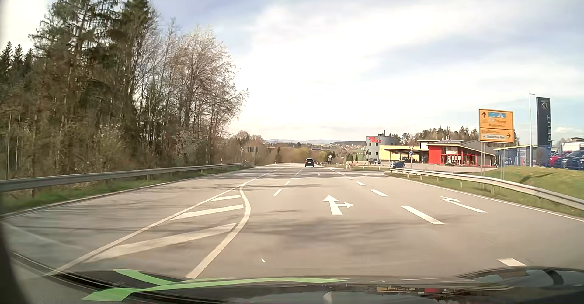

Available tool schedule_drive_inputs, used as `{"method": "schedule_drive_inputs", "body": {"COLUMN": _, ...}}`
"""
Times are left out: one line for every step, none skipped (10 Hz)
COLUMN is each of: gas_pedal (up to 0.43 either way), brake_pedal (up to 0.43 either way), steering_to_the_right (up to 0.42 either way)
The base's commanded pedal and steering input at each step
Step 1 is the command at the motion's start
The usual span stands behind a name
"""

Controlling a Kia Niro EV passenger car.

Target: Follow the waypoints while adhering to traffic rules and regulations

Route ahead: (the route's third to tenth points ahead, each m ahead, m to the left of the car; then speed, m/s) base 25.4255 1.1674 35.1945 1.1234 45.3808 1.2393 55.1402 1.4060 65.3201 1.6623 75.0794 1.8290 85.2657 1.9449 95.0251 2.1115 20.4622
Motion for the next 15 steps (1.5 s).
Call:
{"method": "schedule_drive_inputs", "body": {"gas_pedal": 0.028, "brake_pedal": 0.0, "steering_to_the_right": -0.001}}
{"method": "schedule_drive_inputs", "body": {"gas_pedal": 0.039, "brake_pedal": 0.0, "steering_to_the_right": -0.001}}
{"method": "schedule_drive_inputs", "body": {"gas_pedal": 0.047, "brake_pedal": 0.0, "steering_to_the_right": -0.001}}
{"method": "schedule_drive_inputs", "body": {"gas_pedal": 0.047, "brake_pedal": 0.0, "steering_to_the_right": -0.001}}
{"method": "schedule_drive_inputs", "body": {"gas_pedal": 0.059, "brake_pedal": 0.0, "steering_to_the_right": -0.001}}
{"method": "schedule_drive_inputs", "body": {"gas_pedal": 0.059, "brake_pedal": 0.0, "steering_to_the_right": -0.001}}
{"method": "schedule_drive_inputs", "body": {"gas_pedal": 0.059, "brake_pedal": 0.0, "steering_to_the_right": -0.001}}
{"method": "schedule_drive_inputs", "body": {"gas_pedal": 0.059, "brake_pedal": 0.0, "steering_to_the_right": -0.001}}
{"method": "schedule_drive_inputs", "body": {"gas_pedal": 0.059, "brake_pedal": 0.0, "steering_to_the_right": -0.001}}
{"method": "schedule_drive_inputs", "body": {"gas_pedal": 0.059, "brake_pedal": 0.0, "steering_to_the_right": -0.001}}
{"method": "schedule_drive_inputs", "body": {"gas_pedal": 0.059, "brake_pedal": 0.0, "steering_to_the_right": -0.001}}
{"method": "schedule_drive_inputs", "body": {"gas_pedal": 0.059, "brake_pedal": 0.0, "steering_to_the_right": -0.001}}
{"method": "schedule_drive_inputs", "body": {"gas_pedal": 0.059, "brake_pedal": 0.0, "steering_to_the_right": -0.001}}
{"method": "schedule_drive_inputs", "body": {"gas_pedal": 0.059, "brake_pedal": 0.0, "steering_to_the_right": -0.001}}
{"method": "schedule_drive_inputs", "body": {"gas_pedal": 0.059, "brake_pedal": 0.0, "steering_to_the_right": -0.001}}
